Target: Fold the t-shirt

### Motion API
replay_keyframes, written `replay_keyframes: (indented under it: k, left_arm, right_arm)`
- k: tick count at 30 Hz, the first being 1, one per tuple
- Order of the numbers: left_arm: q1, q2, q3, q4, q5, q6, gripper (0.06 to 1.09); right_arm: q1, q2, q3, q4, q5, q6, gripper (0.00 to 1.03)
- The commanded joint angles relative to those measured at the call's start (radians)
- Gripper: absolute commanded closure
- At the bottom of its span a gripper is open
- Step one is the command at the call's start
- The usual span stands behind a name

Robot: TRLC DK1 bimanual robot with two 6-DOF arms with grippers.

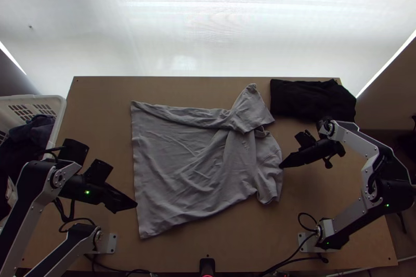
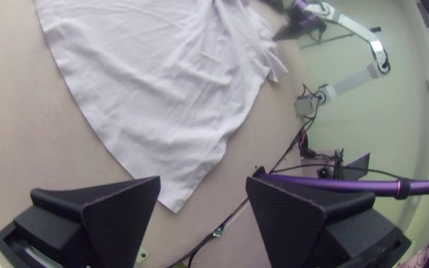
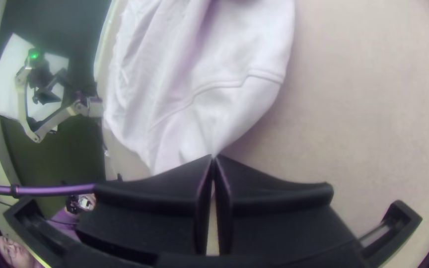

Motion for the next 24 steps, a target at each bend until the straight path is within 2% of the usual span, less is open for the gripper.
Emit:
replay_keyframes:
  k: [1,7,10,14,19,24]
  left_arm:
    - [-0.126,0.110,-0.047,0.016,-0.053,0.049,0.23]
    - [0.065,0.256,-0.100,0.071,-0.273,0.071,0.23]
    - [0.038,0.268,-0.151,0.094,-0.360,0.059,0.23]
    - [-0.059,0.280,-0.180,0.107,-0.402,0.026,0.23]
    - [-0.186,0.346,-0.171,0.073,-0.405,0.026,0.23]
    - [-0.333,0.394,-0.159,0.073,-0.451,0.025,0.23]
  right_arm:
    - [-0.002,-0.002,-0.005,0.001,0.001,0.003,1.00]
    - [-0.002,0.000,-0.006,0.004,0.001,0.003,1.00]
    - [-0.002,0.006,-0.005,0.004,0.001,0.003,1.00]
    - [0.000,0.008,-0.005,0.006,0.001,0.004,1.00]
    - [0.000,0.017,0.001,0.006,0.001,0.006,1.00]
    - [0.000,0.028,0.010,0.006,0.002,0.006,1.00]
